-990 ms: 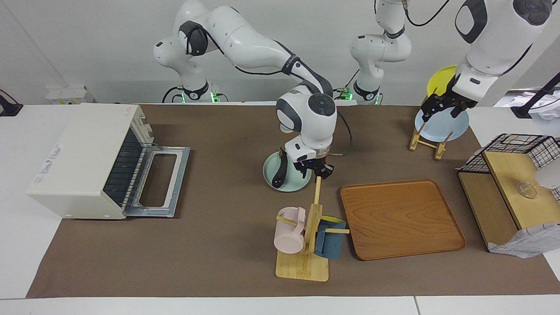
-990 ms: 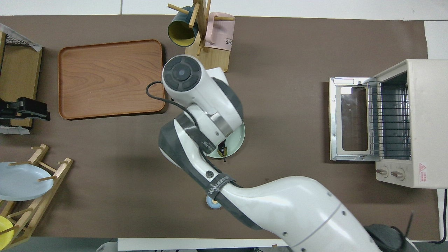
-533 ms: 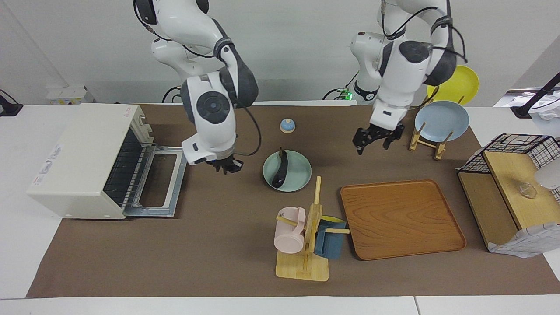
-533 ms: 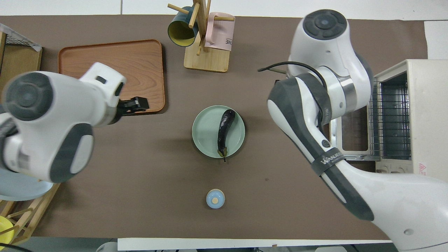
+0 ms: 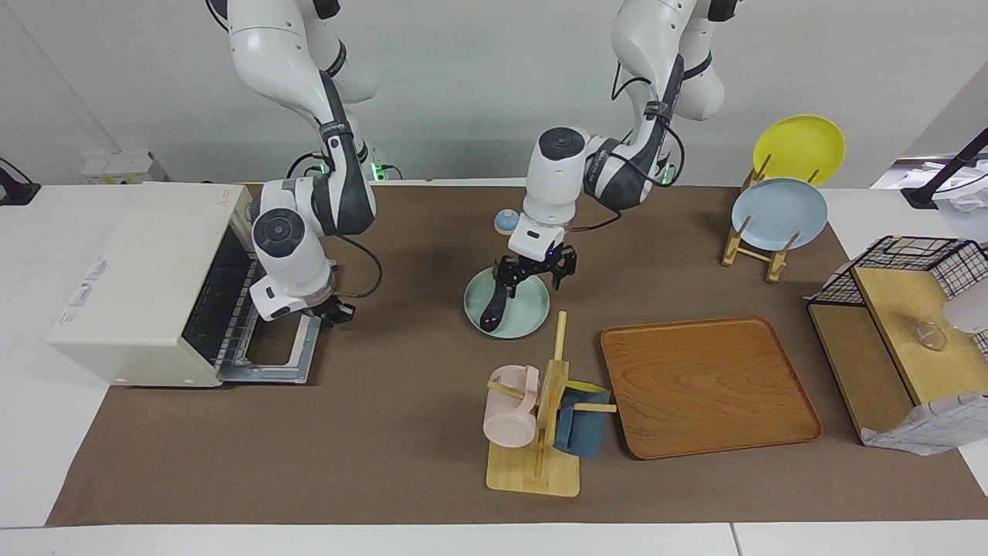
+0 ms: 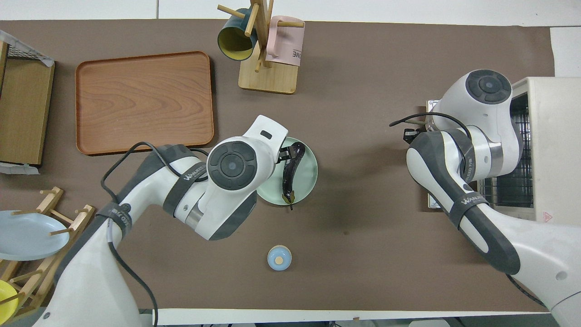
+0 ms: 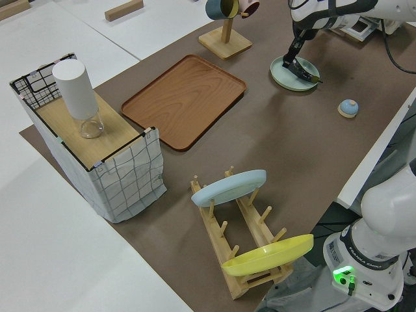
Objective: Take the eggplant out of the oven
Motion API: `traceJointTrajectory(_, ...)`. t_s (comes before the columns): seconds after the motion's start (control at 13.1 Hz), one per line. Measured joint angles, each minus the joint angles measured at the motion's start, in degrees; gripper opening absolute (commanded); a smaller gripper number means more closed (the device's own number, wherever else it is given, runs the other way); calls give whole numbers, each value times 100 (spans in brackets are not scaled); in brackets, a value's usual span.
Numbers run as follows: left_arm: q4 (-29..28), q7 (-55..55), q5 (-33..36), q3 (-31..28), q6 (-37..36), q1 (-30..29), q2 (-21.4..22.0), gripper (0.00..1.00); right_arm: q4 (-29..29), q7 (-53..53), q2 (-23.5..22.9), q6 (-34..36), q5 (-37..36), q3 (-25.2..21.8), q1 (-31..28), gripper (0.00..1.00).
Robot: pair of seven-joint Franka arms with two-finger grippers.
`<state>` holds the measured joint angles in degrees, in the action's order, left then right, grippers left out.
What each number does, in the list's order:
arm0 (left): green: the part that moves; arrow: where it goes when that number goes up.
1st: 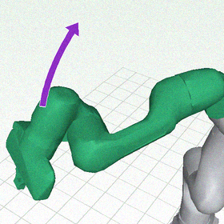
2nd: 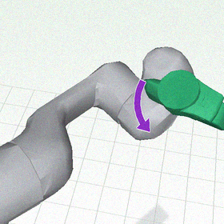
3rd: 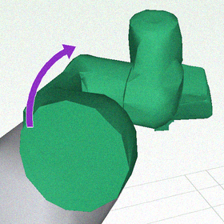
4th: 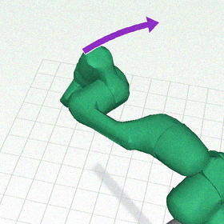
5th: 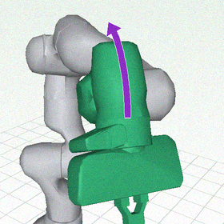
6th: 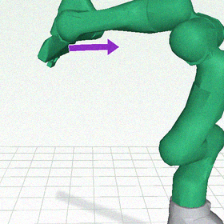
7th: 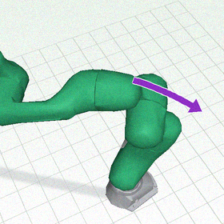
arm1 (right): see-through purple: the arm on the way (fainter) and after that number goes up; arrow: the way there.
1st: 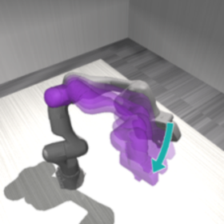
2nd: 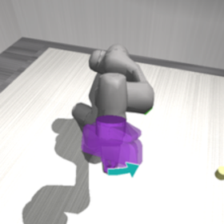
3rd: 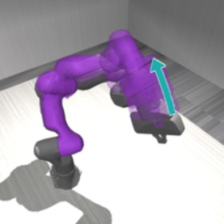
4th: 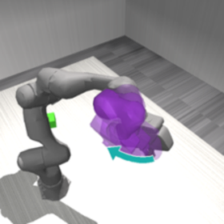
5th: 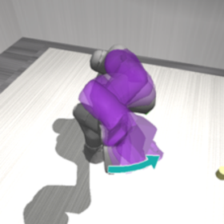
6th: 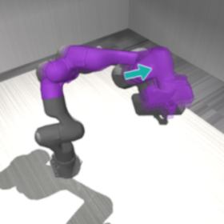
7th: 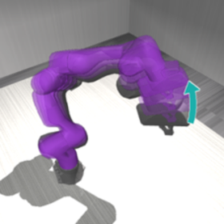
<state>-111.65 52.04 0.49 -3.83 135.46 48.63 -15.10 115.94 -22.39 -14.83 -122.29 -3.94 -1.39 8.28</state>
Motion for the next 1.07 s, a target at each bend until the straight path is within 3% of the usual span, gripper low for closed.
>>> traceJointTrajectory(0.15,212,192,-108,1,236,258,-342,99,46,124,-1,-50,-165,4,-35,1)
traceJointTrajectory(0.23,226,260,-144,-1,420,334,-474,88,49,205,-1,-50,-252,2,-79,1)
traceJointTrajectory(0.3,228,291,-169,0,538,379,-601,67,50,293,-1,-55,-253,33,-115,1)
traceJointTrajectory(0.38,229,303,-178,-1,586,390,-699,32,52,327,-1,-55,-281,41,-115,1)
traceJointTrajectory(0.46,232,304,-180,-8,597,390,-756,8,51,367,-1,-49,-343,55,-115,1)
traceJointTrajectory(0.53,233,304,-180,-23,570,390,-780,0,40,385,-1,-21,-443,85,-113,1)
traceJointTrajectory(0.84,522,284,-173,-219,-114,235,-774,0,-549,863,82,963,-523,150,-160,1)
traceJointTrajectory(1.07,901,-837,-149,-388,-813,-924,-622,0,-878,1666,648,1676,-547,144,-556,5)
